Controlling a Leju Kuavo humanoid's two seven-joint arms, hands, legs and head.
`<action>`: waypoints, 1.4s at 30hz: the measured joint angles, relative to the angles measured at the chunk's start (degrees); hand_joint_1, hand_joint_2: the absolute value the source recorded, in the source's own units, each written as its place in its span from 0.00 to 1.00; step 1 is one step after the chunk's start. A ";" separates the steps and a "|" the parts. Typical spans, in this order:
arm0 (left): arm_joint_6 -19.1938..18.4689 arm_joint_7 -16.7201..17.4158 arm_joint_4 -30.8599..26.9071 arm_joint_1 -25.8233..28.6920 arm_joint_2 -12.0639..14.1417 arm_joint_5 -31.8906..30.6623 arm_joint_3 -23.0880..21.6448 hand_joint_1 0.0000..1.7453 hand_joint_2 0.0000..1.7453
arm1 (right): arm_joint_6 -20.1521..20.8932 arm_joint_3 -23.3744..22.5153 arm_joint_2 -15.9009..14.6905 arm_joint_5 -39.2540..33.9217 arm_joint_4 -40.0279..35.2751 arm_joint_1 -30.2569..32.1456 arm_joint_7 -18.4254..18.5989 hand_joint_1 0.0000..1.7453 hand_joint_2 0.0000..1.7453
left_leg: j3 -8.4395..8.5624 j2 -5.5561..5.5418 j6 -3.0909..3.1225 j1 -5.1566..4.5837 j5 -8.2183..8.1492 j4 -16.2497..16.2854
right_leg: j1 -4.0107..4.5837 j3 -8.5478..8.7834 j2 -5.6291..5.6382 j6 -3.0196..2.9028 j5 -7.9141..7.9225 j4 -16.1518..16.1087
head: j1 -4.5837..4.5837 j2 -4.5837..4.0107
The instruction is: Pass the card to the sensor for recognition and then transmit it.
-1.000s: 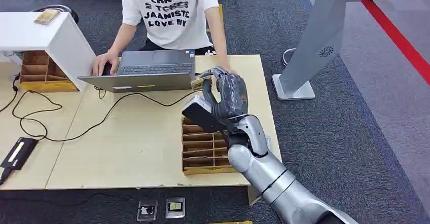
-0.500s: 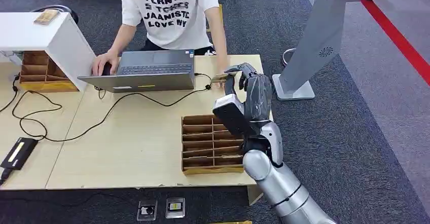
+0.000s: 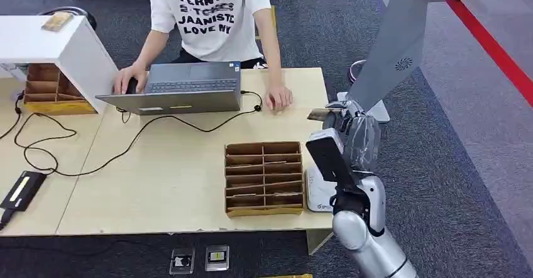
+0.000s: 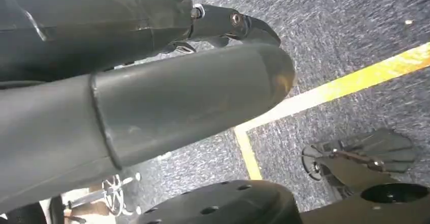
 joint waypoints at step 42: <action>2.01 0.28 0.00 0.76 -0.04 0.61 1.27 0.00 0.00 | 22.78 1.03 -15.36 -1.31 -3.12 7.21 20.72 1.00 1.00 | -0.03 -0.03 0.00 0.00 -0.01 0.00 | 0.00 0.01 -0.02 0.00 0.00 0.00 | -0.02 0.00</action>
